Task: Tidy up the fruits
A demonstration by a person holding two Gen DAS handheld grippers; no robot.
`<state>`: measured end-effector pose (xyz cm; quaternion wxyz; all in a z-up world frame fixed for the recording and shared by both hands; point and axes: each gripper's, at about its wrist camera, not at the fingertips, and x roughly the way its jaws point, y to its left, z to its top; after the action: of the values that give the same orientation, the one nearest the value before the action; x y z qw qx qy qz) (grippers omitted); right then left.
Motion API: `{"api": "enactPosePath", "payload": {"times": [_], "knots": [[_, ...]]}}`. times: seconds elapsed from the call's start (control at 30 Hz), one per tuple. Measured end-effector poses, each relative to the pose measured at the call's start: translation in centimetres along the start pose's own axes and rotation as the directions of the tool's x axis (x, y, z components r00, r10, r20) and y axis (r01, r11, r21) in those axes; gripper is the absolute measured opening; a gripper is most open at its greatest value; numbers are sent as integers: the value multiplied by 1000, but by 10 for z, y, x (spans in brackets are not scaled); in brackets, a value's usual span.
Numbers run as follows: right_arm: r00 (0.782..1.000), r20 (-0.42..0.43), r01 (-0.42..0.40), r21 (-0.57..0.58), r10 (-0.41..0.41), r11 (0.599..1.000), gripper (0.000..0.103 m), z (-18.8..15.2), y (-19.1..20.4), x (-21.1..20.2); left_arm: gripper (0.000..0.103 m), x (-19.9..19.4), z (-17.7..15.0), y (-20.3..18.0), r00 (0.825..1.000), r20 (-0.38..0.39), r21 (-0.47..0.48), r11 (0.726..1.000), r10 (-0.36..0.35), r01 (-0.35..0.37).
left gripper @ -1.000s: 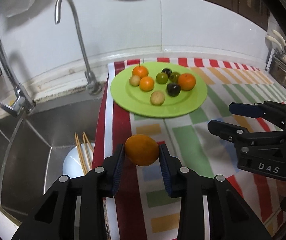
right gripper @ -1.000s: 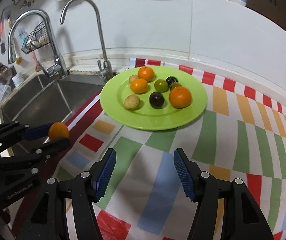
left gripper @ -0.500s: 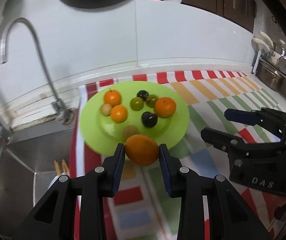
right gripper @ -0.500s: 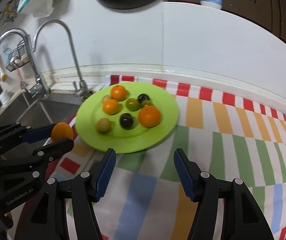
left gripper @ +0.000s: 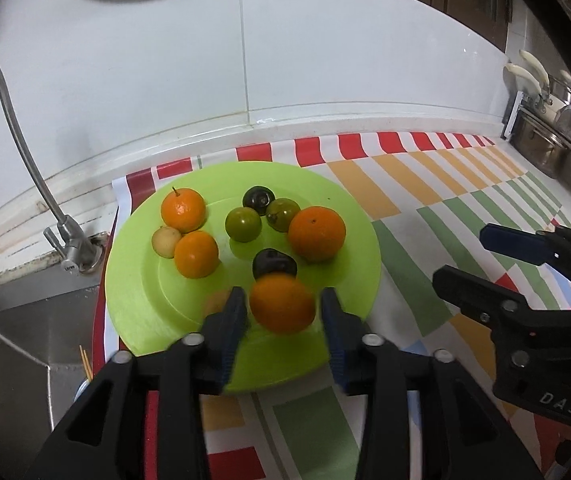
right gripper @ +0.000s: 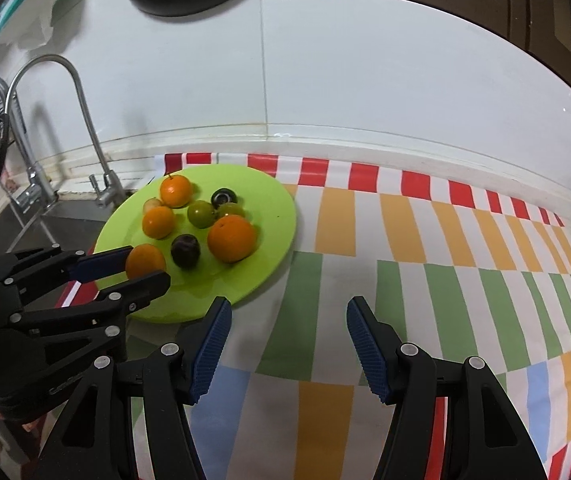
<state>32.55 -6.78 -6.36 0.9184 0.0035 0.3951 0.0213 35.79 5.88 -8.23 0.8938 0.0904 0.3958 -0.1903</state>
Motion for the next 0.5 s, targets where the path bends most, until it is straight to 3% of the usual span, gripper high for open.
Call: {"api": "enactPosePath", "payload": {"times": [0.5], "knots": [[996, 86, 13, 82, -20, 997, 61, -22, -6, -59, 66, -88, -17, -12, 990, 110, -20, 996, 93, -91]]}}
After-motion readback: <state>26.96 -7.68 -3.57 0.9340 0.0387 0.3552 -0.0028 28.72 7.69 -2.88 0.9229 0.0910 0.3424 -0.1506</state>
